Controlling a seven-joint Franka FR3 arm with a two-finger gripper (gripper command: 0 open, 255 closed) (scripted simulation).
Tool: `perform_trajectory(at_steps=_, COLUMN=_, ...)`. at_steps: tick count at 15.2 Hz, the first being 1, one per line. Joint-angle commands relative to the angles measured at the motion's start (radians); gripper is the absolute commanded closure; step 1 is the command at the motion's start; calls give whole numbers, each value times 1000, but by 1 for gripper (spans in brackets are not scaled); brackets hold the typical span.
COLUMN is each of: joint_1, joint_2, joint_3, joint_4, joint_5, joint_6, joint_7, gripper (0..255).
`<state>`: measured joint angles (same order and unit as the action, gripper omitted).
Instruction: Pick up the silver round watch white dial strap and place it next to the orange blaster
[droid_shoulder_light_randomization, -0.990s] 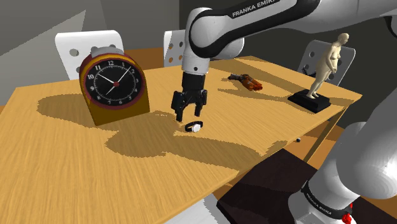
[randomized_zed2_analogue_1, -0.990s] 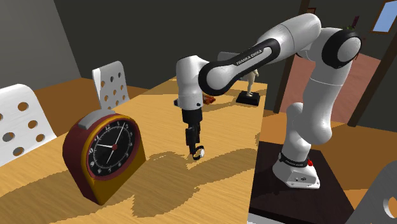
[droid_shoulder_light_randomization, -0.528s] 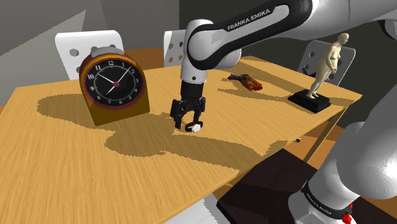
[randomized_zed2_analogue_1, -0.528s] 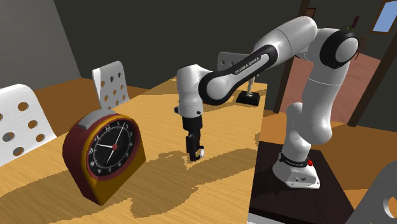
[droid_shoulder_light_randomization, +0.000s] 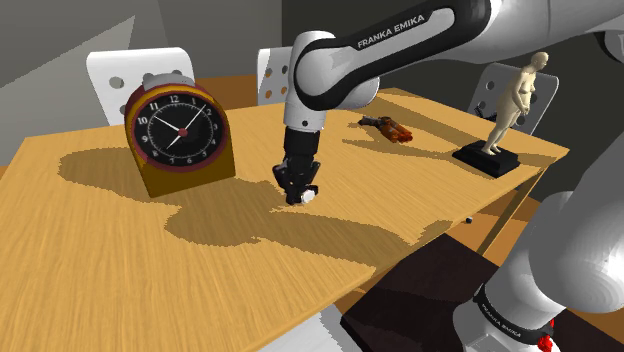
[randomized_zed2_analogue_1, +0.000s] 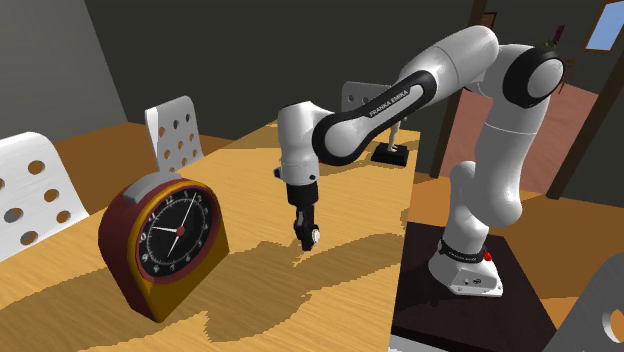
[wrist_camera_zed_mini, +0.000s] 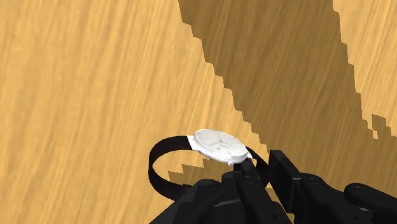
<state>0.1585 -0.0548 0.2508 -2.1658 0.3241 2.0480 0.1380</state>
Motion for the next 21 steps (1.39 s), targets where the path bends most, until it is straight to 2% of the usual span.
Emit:
perform_trajectory(at_steps=1, joint_1=0, joint_2=0, joint_3=0, joint_4=0, joint_5=0, joint_6=0, joint_7=0, gripper=255)
perform_trajectory(at_steps=7, joint_1=0, joint_2=1, joint_3=0, joint_4=0, joint_5=0, joint_6=0, joint_7=0, gripper=255)
perform_trajectory(at_steps=21, joint_1=-7, joint_2=-56, joint_3=-10, joint_4=129, joint_5=-11, joint_6=-181, joint_7=40, gripper=255)
